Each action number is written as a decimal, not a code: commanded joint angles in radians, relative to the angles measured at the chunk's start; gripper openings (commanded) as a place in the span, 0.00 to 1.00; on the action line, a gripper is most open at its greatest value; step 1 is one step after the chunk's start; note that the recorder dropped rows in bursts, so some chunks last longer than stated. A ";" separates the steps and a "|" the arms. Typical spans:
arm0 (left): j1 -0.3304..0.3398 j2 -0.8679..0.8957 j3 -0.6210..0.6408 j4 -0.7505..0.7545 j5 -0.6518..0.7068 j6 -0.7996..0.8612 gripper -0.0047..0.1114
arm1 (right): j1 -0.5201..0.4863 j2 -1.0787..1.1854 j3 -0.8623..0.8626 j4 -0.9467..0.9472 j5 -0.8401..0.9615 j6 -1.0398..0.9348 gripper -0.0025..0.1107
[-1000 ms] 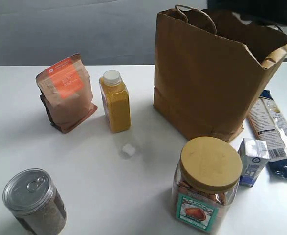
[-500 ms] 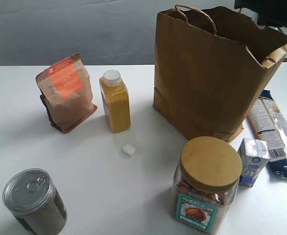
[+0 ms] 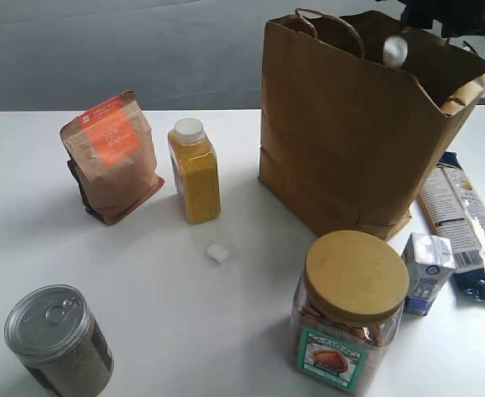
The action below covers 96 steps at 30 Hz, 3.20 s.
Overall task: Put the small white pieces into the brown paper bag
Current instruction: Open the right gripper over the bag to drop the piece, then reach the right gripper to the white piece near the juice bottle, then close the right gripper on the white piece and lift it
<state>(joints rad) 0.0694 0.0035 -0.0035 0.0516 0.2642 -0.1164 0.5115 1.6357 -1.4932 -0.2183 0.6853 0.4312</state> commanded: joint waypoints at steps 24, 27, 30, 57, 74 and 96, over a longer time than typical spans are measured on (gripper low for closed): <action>-0.004 -0.003 0.004 -0.008 -0.005 -0.004 0.04 | 0.297 -0.400 0.185 0.178 0.266 -0.178 0.02; -0.004 -0.003 0.004 -0.008 -0.005 -0.004 0.04 | 0.374 -0.408 0.219 0.259 0.266 -0.213 0.02; -0.004 -0.003 0.004 -0.008 -0.005 -0.004 0.04 | 0.435 -0.397 0.241 0.330 0.244 -0.234 0.02; -0.004 -0.003 0.004 -0.008 -0.005 -0.004 0.04 | 0.514 0.266 -0.033 0.493 0.159 -0.294 0.37; -0.004 -0.003 0.004 -0.008 -0.005 -0.004 0.04 | 0.474 0.534 -0.183 0.307 0.263 -0.139 0.52; -0.004 -0.003 0.004 -0.008 -0.005 -0.004 0.04 | 0.466 0.619 -0.183 0.284 0.143 -0.135 0.49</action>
<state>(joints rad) 0.0694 0.0035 -0.0035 0.0516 0.2642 -0.1164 0.9841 2.2478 -1.6709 0.0836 0.8319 0.2918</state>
